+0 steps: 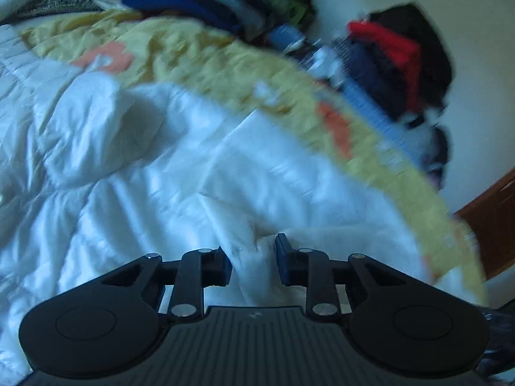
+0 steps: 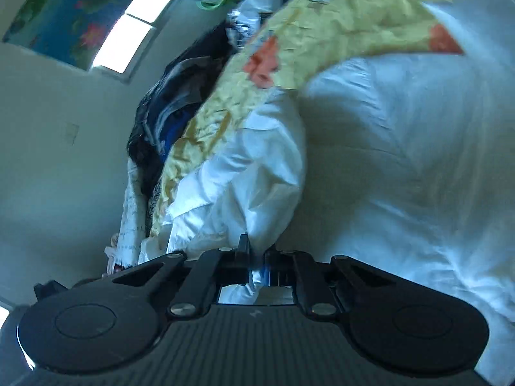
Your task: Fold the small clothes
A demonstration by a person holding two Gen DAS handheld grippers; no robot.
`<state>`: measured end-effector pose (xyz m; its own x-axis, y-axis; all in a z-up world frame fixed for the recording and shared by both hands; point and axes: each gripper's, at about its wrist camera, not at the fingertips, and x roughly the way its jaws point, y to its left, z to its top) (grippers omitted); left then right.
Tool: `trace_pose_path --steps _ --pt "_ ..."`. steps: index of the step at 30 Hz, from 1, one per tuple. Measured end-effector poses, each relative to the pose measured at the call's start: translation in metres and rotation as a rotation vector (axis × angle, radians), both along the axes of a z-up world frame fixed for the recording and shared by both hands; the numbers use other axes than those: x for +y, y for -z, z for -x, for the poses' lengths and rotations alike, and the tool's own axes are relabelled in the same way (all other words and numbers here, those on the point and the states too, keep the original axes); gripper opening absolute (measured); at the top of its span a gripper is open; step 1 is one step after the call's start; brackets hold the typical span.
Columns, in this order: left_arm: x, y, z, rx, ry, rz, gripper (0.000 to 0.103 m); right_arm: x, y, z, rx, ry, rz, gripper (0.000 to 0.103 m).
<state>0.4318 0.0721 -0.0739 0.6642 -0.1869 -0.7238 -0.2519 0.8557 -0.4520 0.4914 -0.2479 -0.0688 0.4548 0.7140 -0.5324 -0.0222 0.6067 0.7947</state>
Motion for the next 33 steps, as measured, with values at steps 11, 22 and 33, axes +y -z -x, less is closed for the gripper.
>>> trace_pose_path --steps 11,22,33 --pt "-0.032 0.027 0.051 -0.260 0.125 -0.296 0.098 -0.042 0.004 0.051 -0.158 0.122 -0.064 0.050" --pt "-0.028 0.029 0.045 -0.227 0.086 -0.305 0.103 -0.281 -0.021 0.106 -0.204 0.730 0.089 0.049" --pt "-0.034 0.029 0.042 -0.211 0.084 -0.344 0.103 -0.383 0.023 0.069 -0.053 0.877 0.033 0.050"
